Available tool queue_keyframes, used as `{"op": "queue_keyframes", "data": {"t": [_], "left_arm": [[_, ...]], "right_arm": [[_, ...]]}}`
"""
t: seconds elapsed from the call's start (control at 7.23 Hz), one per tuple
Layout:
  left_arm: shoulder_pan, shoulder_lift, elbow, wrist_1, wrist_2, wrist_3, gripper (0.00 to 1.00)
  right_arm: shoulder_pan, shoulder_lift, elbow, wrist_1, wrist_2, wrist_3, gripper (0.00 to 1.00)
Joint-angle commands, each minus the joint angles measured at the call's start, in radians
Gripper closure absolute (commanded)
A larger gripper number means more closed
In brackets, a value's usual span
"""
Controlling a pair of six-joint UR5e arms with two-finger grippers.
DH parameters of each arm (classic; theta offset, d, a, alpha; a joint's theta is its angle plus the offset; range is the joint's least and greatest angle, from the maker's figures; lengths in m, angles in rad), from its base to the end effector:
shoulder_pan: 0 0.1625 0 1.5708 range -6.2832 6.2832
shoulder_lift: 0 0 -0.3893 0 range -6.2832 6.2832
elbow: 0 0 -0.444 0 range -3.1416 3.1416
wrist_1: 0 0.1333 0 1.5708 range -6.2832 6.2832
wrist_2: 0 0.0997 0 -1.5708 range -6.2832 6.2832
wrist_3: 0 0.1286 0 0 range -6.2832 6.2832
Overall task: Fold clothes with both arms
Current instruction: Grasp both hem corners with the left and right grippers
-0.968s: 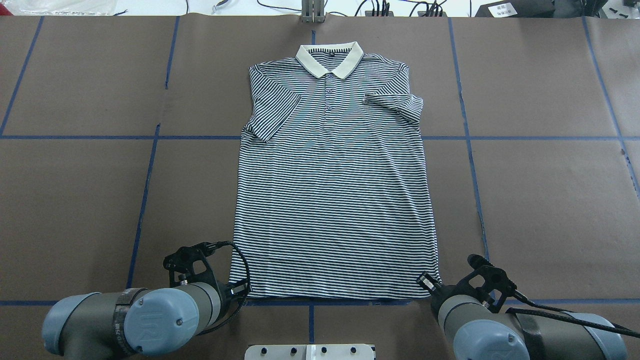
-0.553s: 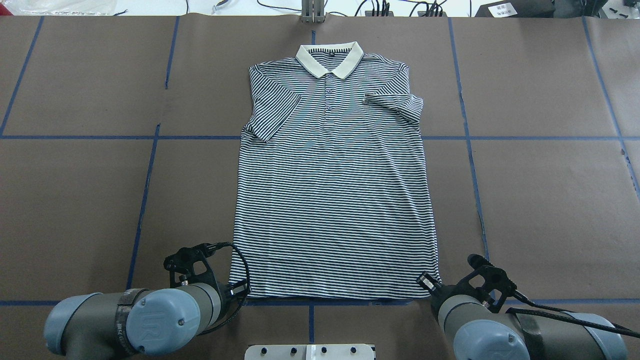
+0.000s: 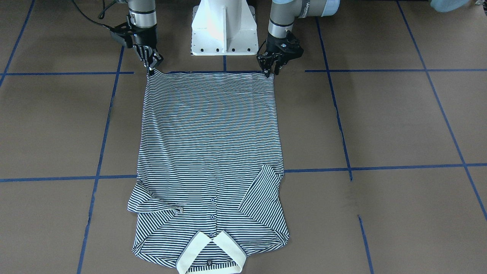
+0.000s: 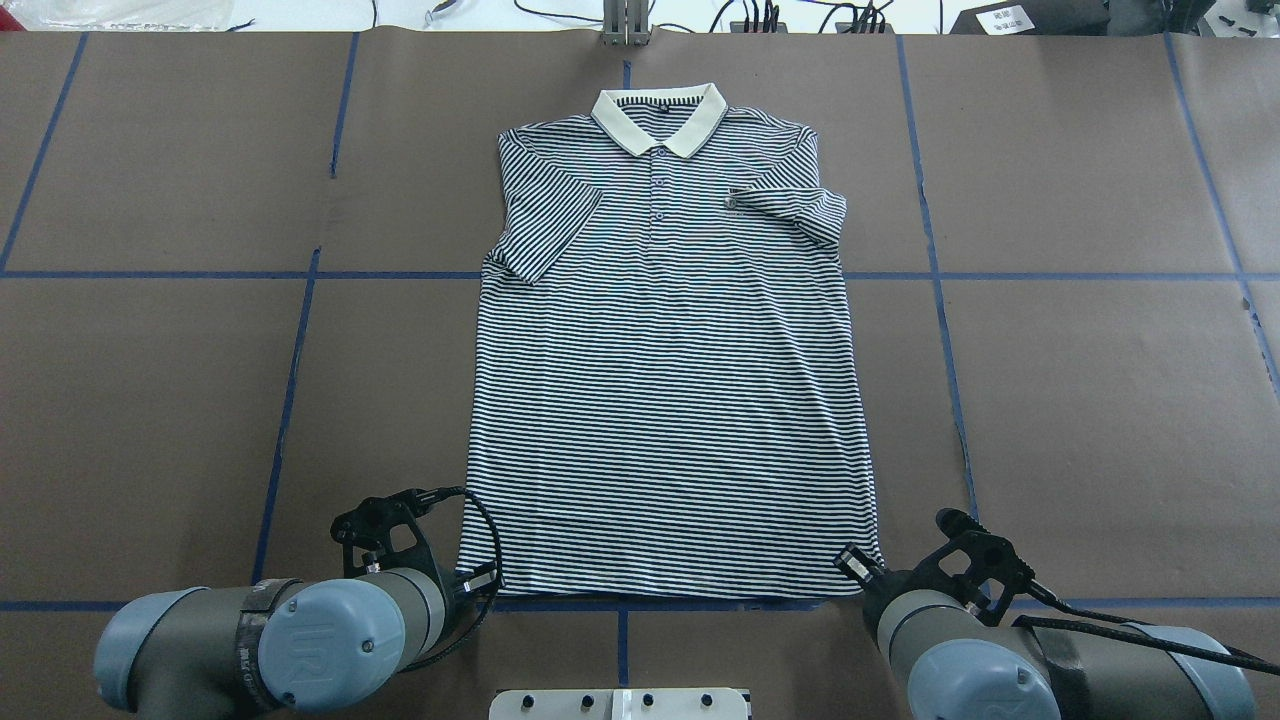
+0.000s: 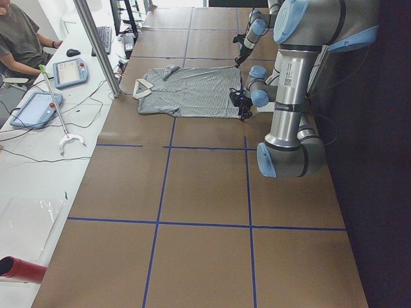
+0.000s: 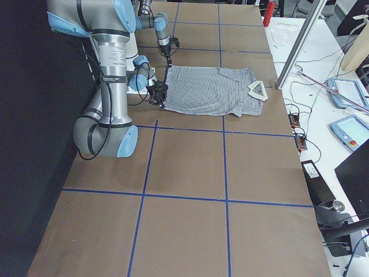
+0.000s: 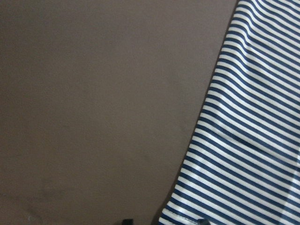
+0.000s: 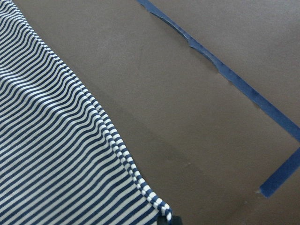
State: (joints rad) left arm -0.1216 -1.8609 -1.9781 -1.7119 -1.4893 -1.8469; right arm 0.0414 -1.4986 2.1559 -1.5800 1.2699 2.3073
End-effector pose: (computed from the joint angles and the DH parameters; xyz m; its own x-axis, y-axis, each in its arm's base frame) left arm 0.5917 -0.2171 0.2619 0.5892 -0.3457 -0.7303 0.3550 0.9227 -0.1504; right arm -0.5256 -0.1933 0.3172 0.4435 0.6604 0.6059 -0.6968 0.6793 -0.2304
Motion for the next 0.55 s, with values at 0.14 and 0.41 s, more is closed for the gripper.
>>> {"op": "queue_keyframes", "data": {"t": [0.14,0.41], "left_arm": [[0.000,-0.004,-0.008,0.002,-0.006,0.002,1.00],[-0.004,0.002,-0.095,0.014,-0.008,0.000,1.00]], "right_arm": [[0.000,0.001,-0.002,0.000,0.000,0.001,1.00],[-0.008,0.006,0.010,-0.002,0.000,0.001,1.00]]}}
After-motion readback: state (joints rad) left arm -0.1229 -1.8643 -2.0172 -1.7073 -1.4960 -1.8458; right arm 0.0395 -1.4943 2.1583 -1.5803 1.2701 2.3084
